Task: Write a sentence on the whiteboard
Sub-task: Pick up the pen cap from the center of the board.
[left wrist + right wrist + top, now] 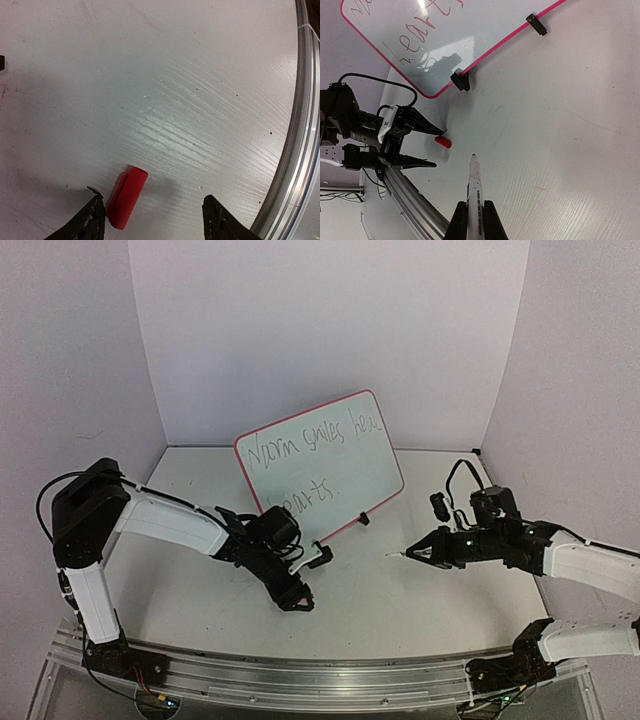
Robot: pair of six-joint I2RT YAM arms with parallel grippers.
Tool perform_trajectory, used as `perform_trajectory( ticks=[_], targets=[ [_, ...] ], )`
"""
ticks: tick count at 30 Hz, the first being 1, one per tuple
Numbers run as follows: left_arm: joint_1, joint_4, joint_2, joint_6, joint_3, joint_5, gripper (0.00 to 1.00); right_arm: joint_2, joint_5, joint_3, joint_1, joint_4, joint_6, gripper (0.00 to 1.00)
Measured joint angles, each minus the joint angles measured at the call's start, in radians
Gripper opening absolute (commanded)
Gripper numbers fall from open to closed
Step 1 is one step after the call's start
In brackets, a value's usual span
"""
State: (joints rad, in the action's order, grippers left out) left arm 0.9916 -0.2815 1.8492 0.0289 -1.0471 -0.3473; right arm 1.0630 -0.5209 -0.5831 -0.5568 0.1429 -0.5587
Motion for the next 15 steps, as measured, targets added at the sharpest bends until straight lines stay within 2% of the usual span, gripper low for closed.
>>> perform_trajectory(
  ticks=[6, 12, 15],
  targets=[
    [0.026, -0.015, -0.004, -0.003, 0.015, -0.016, 0.54, 0.000, 0.000, 0.000, 0.000, 0.000, -0.001, 0.00],
    [0.044, -0.016, -0.006, -0.009, 0.016, 0.030, 0.42, 0.000, 0.000, 0.000, 0.000, 0.000, -0.003, 0.00],
    [0.053, -0.016, -0.006, -0.011, 0.016, 0.070, 0.33, -0.001, 0.000, 0.000, 0.000, 0.000, -0.003, 0.00]
  ],
)
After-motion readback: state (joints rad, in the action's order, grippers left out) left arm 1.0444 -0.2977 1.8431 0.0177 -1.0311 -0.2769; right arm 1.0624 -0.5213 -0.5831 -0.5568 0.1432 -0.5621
